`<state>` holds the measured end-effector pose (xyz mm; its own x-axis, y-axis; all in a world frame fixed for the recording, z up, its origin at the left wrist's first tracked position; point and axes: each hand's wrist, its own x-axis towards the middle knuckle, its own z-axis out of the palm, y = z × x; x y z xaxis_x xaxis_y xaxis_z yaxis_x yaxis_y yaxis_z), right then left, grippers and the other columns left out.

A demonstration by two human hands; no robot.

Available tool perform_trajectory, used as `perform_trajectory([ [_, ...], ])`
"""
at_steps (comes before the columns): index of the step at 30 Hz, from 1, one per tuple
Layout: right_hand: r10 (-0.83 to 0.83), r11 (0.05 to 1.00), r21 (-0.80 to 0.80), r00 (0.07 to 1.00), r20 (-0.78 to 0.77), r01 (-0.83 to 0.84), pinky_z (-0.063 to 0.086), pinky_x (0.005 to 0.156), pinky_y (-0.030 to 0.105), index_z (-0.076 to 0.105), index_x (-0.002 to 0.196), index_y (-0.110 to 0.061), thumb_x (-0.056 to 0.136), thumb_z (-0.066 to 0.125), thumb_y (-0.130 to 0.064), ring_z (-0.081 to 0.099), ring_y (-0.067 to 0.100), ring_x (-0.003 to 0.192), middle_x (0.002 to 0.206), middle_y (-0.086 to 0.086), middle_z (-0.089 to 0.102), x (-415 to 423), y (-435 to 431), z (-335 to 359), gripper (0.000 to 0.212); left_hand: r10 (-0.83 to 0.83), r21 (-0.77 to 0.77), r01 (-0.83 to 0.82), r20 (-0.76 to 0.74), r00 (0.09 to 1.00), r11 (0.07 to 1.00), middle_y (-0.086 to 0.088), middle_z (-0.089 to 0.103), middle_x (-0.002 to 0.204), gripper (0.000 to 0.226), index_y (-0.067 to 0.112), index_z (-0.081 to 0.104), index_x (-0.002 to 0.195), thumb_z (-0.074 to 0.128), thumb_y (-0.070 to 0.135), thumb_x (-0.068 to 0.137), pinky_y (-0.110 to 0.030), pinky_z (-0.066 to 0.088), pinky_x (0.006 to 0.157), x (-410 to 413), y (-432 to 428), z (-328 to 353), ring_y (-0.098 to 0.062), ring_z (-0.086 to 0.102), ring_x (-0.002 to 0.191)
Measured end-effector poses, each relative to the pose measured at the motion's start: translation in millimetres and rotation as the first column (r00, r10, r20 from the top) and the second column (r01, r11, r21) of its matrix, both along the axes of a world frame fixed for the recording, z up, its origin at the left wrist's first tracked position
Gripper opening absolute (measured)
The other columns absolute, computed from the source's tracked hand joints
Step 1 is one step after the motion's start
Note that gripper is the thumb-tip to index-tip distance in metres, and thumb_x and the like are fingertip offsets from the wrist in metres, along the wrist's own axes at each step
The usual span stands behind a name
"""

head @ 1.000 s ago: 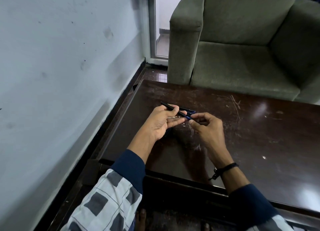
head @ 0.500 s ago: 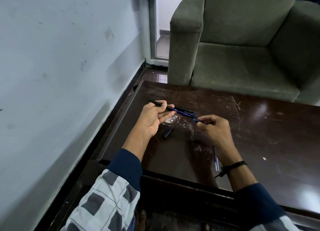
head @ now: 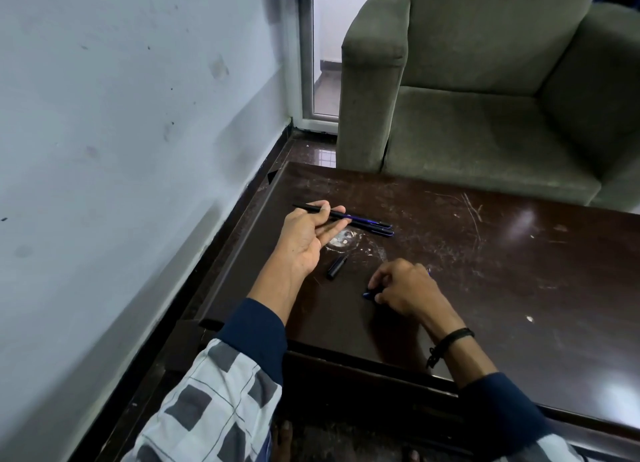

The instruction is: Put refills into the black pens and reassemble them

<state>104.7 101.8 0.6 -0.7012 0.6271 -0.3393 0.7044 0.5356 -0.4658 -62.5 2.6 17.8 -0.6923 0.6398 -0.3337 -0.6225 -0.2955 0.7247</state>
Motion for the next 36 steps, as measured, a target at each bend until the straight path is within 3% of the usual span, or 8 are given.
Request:
perform_trajectory([
  [2,-0.077,0.995,-0.069,0.996,-0.051,0.073,0.057,0.093,0.041,0.068,0.073,-0.038,0.079,0.082,-0.016,0.065,0.019,0.101,0.087,-0.012,0.065,1.2,4.1,3.1,0.027,-0.019,-0.004,0.019,0.007,1.000,1.000,-0.025,0.076,0.099,0.006,0.000,0.061,0.104,0.057,-0.003,0.100,-0.034,0.063,0.069,4.3,1.4,0.8,-0.040,0.076,0.094],
  [4,-0.252,0.954,-0.224,0.939,-0.232,0.201,0.062,0.082,0.044,0.072,0.081,-0.032,0.080,0.083,-0.014,0.072,0.020,0.089,0.090,-0.006,0.072,3.5,7.5,5.9,0.021,-0.037,-0.003,0.037,0.016,0.999,0.999,-0.024,0.076,0.098,0.007,0.000,0.060,0.106,0.056,-0.003,0.101,-0.034,0.064,0.069,8.0,2.6,1.5,-0.040,0.076,0.094],
  [7,-0.529,0.804,-0.540,0.716,-0.455,0.251,0.063,0.081,0.045,0.078,0.094,-0.019,0.084,0.083,-0.011,0.076,0.025,0.086,0.095,0.008,0.077,7.4,8.3,11.5,0.014,-0.059,0.007,0.059,0.026,0.998,0.998,-0.025,0.076,0.100,0.007,0.000,0.059,0.107,0.056,-0.002,0.101,-0.035,0.065,0.072,12.3,2.4,3.2,-0.040,0.076,0.094],
  [12,-0.748,0.569,-0.809,0.502,-0.435,0.148,0.048,0.058,0.022,0.078,0.105,-0.010,0.089,0.079,-0.011,0.065,0.009,0.066,0.090,0.009,0.078,5.8,0.1,15.1,0.016,-0.117,0.014,0.116,0.022,0.993,0.993,-0.025,0.075,0.103,0.010,0.001,0.058,0.111,0.057,-0.001,0.101,-0.038,0.065,0.078,24.5,5.7,3.9,-0.040,0.075,0.096],
  [21,-0.871,0.394,-0.918,0.341,-0.354,0.053,0.054,0.053,0.017,0.076,0.103,-0.006,0.095,0.069,-0.006,0.072,0.010,0.065,0.091,0.011,0.080,6.0,-1.8,16.0,0.011,-0.169,0.021,0.169,0.035,0.985,0.985,-0.023,0.077,0.097,0.009,0.000,0.058,0.110,0.057,0.000,0.101,-0.035,0.064,0.071,31.3,7.8,3.8,-0.039,0.076,0.091],
  [25,-0.896,0.378,-0.924,0.271,-0.351,0.052,0.057,0.056,0.018,0.075,0.100,-0.006,0.095,0.069,-0.008,0.074,0.012,0.067,0.089,0.010,0.080,8.1,-0.7,21.8,0.008,-0.146,0.028,0.145,0.057,0.988,0.989,-0.026,0.075,0.106,0.018,0.000,0.057,0.119,0.058,0.000,0.101,-0.038,0.065,0.078,27.4,6.2,4.7,-0.041,0.075,0.097],
  [30,-0.932,0.344,-0.934,0.151,-0.329,0.091,0.058,0.058,0.020,0.071,0.105,-0.004,0.094,0.071,-0.007,0.079,0.020,0.079,0.095,0.013,0.080,10.7,2.0,29.0,0.011,-0.125,0.033,0.123,0.068,0.990,0.992,-0.025,0.076,0.101,0.016,0.001,0.057,0.116,0.058,0.000,0.100,-0.037,0.065,0.076,24.0,4.8,4.4,-0.041,0.075,0.095],
  [36,-0.920,0.391,-0.909,0.038,-0.390,0.143,0.058,0.059,0.021,0.068,0.108,-0.003,0.094,0.069,-0.006,0.079,0.025,0.086,0.096,0.015,0.079,19.1,11.5,37.5,0.015,-0.107,0.011,0.107,0.036,0.994,0.994,-0.031,0.069,0.118,0.013,0.001,0.057,0.113,0.058,-0.001,0.100,-0.038,0.065,0.076,21.2,3.1,5.9,-0.043,0.074,0.097],
])
